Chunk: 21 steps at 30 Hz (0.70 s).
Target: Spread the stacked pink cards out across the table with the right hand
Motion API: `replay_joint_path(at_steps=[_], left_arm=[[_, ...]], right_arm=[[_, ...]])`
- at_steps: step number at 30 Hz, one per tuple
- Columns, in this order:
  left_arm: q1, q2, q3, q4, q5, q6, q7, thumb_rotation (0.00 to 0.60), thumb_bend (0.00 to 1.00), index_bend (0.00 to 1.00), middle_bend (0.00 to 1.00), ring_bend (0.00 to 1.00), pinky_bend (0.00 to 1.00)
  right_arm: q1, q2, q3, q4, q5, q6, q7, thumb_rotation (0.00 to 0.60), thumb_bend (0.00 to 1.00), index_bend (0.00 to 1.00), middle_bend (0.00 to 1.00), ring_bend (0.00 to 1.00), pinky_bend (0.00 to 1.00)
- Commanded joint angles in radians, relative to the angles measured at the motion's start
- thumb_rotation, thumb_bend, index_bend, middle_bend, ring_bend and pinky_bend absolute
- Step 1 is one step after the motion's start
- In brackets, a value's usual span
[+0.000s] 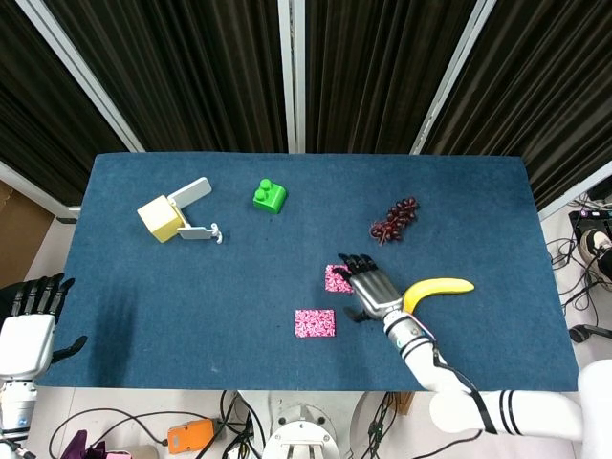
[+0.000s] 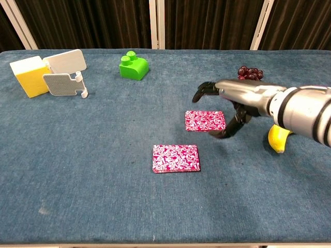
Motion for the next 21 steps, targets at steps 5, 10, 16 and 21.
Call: replay_joint_path(at_steps=[5,10,16,21], left_arm=[[0.001,0.002,0.001,-0.003,0.004,0.004,0.000,0.600,0.09,0.12,0.06,0.00,0.01],[0.006,0.000,0.004,0.004,0.003,0.007,-0.007,0.600,0.09,0.12,0.06,0.00,0.01],[0.008,-0.005,0.005,0.014,0.004,0.009,-0.019,0.600,0.09,0.12,0.06,0.00,0.01],[0.009,-0.008,0.004,0.022,0.004,0.009,-0.026,0.600,0.09,0.12,0.06,0.00,0.01]], right_arm=[[-0.006,-0.044,-0.065,-0.051,-0.014,0.008,-0.036,0.600,0.50,0.28,0.06,0.00,0.00],[-0.003,-0.116,-0.071,-0.021,0.011,0.046,-0.083,0.600,0.50,0.29,0.06,0.00,0.00],[0.001,-0.170,-0.068,0.000,0.028,0.084,-0.132,0.600,0.50,0.29,0.06,0.00,0.00],[0.006,-0.195,-0.064,0.021,0.041,0.091,-0.152,0.600,0.50,0.29,0.06,0.00,0.00]])
